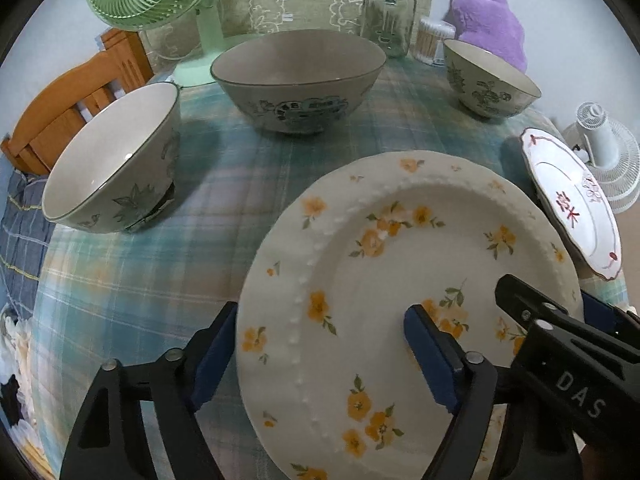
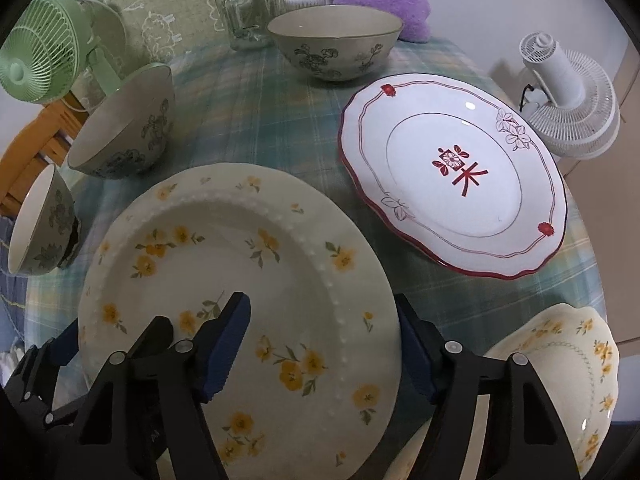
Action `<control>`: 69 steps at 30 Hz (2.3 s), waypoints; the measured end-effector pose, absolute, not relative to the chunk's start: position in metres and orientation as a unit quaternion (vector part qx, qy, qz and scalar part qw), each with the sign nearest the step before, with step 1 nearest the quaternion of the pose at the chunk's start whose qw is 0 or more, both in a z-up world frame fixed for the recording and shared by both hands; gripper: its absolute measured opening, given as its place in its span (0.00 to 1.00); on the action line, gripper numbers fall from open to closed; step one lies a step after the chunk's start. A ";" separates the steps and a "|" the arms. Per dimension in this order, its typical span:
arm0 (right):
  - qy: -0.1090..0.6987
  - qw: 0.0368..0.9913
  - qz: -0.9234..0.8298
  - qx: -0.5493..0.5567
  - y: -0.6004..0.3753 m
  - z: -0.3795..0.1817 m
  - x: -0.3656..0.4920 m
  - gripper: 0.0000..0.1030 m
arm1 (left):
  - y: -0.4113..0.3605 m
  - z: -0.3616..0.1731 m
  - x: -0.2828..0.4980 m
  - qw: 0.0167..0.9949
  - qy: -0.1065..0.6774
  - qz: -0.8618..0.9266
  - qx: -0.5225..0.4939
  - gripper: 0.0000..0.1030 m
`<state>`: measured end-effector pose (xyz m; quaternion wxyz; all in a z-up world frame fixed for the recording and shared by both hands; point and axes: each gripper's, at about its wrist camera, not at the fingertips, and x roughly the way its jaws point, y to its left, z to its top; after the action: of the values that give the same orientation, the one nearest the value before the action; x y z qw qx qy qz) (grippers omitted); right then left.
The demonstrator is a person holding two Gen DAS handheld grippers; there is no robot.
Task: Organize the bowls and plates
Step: 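Grasp the beaded-rim plate's rim with the left tool while the right tool grasps it, then lift and carry the beaded-rim plate with both tools over the scalloped plate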
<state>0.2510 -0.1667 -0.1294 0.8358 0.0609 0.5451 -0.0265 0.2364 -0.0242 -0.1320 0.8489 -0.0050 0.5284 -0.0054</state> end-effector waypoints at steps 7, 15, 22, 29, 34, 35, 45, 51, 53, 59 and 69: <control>0.551 0.832 -0.029 0.053 -0.156 -0.128 0.245 0.71 | -0.017 -0.130 0.231 0.845 0.534 -0.001 0.006 0.77; 0.566 0.823 -0.007 0.053 -0.137 -0.127 0.229 0.71 | 0.007 -0.128 0.208 0.835 0.550 0.005 -0.001 0.74; 0.572 0.820 0.003 0.035 -0.125 -0.129 0.221 0.70 | 0.015 -0.126 0.200 0.834 0.552 -0.003 0.004 0.72; 0.578 0.815 -0.018 0.026 -0.122 -0.132 0.225 0.64 | 0.014 -0.126 0.203 0.834 0.552 0.005 -0.001 0.72; 0.576 0.816 -0.025 0.031 -0.125 -0.132 0.226 0.64 | 0.015 -0.126 0.204 0.834 0.551 0.008 -0.001 0.72; 0.577 0.816 -0.024 0.030 -0.125 -0.132 0.226 0.64 | 0.015 -0.126 0.204 0.834 0.551 0.008 -0.002 0.71; 0.574 0.818 -0.032 0.027 -0.122 -0.111 0.215 0.64 | 0.021 -0.106 0.193 0.839 0.544 0.005 -0.006 0.70; 0.563 0.824 -0.046 0.028 -0.114 -0.091 0.201 0.64 | 0.027 -0.088 0.180 0.846 0.532 -0.005 -0.011 0.70; 0.558 0.827 -0.053 0.032 -0.113 -0.084 0.195 0.64 | 0.027 -0.080 0.176 0.850 0.526 -0.015 -0.007 0.70; 0.543 0.834 -0.076 0.059 -0.118 -0.067 0.172 0.64 | 0.022 -0.062 0.162 0.860 0.509 -0.036 0.018 0.70; 0.532 0.842 -0.059 0.071 -0.144 -0.049 0.146 0.64 | -0.006 -0.042 0.138 0.862 0.508 -0.005 0.010 0.69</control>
<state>0.1461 -0.1436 -0.0494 0.8417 0.0707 0.5320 -0.0594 0.1383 -0.0060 -0.0422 0.8615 0.0098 0.5076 -0.0054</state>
